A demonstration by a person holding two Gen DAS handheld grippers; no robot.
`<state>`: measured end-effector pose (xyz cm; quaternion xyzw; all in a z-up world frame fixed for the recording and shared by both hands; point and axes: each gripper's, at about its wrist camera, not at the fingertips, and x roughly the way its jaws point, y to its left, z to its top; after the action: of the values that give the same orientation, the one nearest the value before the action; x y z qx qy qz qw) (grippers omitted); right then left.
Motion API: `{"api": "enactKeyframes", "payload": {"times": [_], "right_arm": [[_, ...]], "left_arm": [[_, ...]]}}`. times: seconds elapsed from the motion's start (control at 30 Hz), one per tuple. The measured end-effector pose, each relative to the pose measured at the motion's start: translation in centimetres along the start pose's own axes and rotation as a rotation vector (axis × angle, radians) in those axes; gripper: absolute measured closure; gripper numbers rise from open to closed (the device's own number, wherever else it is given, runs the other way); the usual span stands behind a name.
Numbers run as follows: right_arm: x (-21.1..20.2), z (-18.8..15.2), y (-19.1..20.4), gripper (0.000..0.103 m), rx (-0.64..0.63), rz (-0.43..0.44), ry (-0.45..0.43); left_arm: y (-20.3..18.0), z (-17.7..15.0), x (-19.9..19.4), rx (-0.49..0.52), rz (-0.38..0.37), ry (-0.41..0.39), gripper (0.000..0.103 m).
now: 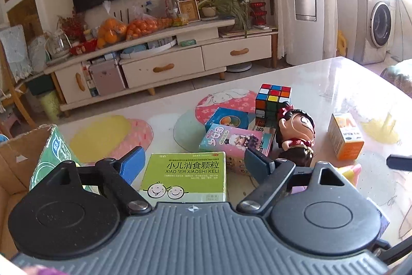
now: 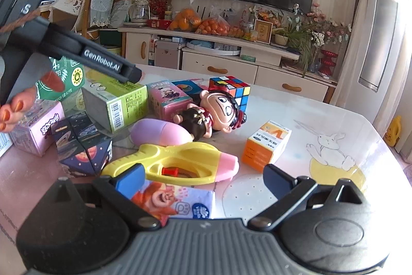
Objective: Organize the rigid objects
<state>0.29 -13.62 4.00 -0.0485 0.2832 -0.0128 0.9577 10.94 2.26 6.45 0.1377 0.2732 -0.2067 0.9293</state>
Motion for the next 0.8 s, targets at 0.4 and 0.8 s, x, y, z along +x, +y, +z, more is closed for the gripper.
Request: {"api": "enactKeyframes", "payload": {"times": [0.4, 0.8], "right_arm": [[0.1, 0.5, 0.5, 0.005, -0.011, 0.028, -0.015], [-0.7, 1.4, -0.3, 0.004, 0.028, 0.067, -0.059]], "left_arm": [[4.7, 2.4, 3.7, -0.440, 0.110, 0.294, 0.000], [6.3, -0.6, 4.5, -1.071, 0.102, 0.412, 0.000]]}}
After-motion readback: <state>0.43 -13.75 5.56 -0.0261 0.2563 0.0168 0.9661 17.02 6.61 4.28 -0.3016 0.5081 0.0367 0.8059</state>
